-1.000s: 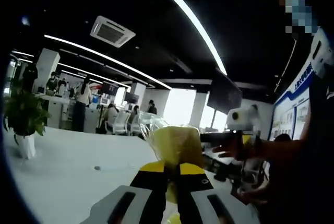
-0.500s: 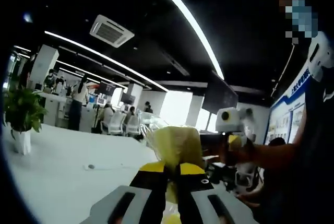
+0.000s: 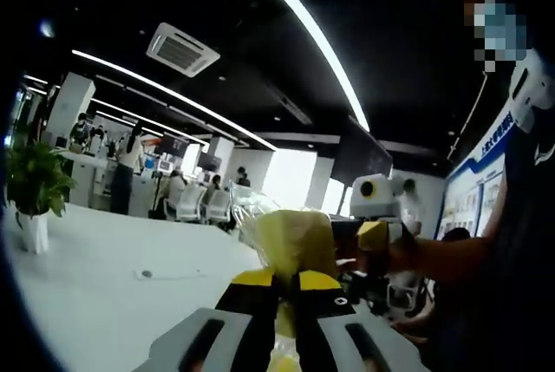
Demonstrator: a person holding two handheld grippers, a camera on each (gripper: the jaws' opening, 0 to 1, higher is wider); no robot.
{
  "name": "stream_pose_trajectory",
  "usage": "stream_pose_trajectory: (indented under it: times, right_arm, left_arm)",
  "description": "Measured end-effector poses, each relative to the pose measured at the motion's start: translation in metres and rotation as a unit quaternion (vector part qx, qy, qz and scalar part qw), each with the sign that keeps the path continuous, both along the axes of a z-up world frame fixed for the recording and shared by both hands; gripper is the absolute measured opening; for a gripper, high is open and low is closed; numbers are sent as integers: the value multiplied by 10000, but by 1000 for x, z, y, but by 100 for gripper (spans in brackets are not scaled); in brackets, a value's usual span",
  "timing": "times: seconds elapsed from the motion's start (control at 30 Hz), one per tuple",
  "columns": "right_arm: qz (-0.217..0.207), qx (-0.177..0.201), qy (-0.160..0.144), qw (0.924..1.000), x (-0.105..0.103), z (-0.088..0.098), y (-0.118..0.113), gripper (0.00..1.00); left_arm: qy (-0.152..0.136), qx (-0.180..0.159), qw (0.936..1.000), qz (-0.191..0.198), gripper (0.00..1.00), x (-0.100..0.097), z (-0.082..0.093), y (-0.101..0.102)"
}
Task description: Compare the silicone blocks by pressing each to a similar depth, holding the contact briefly, and releasing to observe deformation and rebound differences across the visible hardness samples.
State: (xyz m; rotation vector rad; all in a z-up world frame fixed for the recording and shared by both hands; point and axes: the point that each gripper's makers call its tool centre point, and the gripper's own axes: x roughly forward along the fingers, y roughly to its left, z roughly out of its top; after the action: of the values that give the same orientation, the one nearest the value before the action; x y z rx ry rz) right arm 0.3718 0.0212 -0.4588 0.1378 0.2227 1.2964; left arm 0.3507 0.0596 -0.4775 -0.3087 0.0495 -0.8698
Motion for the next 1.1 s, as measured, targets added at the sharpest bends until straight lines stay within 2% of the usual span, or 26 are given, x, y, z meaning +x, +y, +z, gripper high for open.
stream_pose_trajectory:
  times: [0.1,0.2,0.53,1.1]
  right_arm:
    - [21,20,30,10000,-1,1,1,59]
    - [113,135,144,9997,-3,3,4,51]
    - [300,74,210,9993,-11,-2,12,34]
    - [383,69,281,9988,-15,-1,11,26]
  left_arm:
    - [16,9,10000,-41,5,0,-1,-1]
    - [23,-13,9999,-99,5,0,-2,-1]
    - [51,-55,9997,-231,5,-2,-4,-6]
    - [61,-37,9996,-290,6,-6,-2,-12]
